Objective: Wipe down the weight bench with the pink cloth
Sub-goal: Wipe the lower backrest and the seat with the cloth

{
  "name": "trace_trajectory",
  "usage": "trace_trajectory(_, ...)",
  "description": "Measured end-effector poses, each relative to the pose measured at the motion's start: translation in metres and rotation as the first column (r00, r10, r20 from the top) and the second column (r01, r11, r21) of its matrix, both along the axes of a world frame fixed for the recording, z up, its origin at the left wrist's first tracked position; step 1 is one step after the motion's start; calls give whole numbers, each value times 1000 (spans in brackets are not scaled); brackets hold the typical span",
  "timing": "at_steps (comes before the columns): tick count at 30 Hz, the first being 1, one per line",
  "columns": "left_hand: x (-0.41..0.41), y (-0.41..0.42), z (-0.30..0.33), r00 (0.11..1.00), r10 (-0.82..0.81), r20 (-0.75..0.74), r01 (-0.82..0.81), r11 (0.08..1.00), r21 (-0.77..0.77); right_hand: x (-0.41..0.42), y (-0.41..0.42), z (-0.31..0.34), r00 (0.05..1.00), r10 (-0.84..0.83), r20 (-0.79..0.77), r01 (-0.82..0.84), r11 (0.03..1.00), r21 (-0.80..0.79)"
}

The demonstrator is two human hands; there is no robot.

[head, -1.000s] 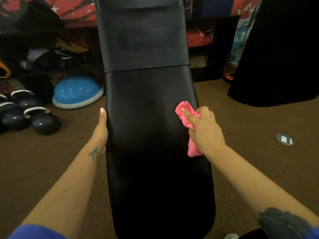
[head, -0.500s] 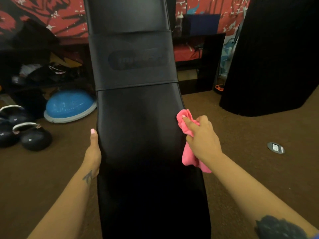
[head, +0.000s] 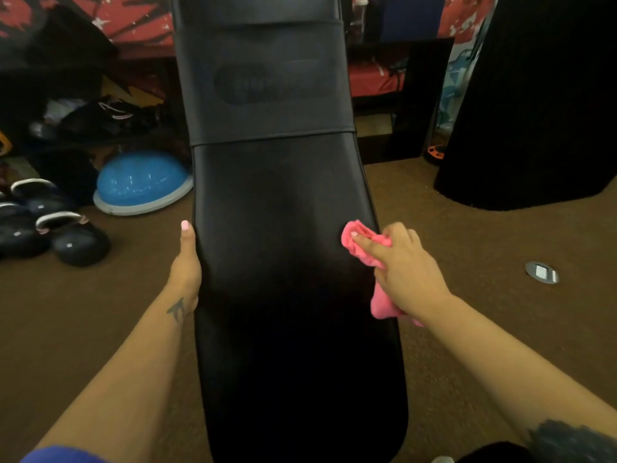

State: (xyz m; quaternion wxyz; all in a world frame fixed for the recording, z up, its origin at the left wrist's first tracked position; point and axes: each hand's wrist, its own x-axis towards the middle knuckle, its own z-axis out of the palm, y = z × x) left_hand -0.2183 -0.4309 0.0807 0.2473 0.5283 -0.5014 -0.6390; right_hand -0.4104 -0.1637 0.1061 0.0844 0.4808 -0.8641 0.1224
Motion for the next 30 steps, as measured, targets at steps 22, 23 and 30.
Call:
trace_trajectory(22,14,16,-10,997,-62,-39,63,998,1,54,-12,-28,973,169,-156,-152,982,113)
trace_trajectory(23,13,16,-10,997,-69,-41,69,998,2,53,-5,-30,971,193,-138,-169,970,173)
trace_trajectory(30,13,15,-12,997,-73,-40,73,997,-4,52,-19,-9,995,3,-100,13,987,158)
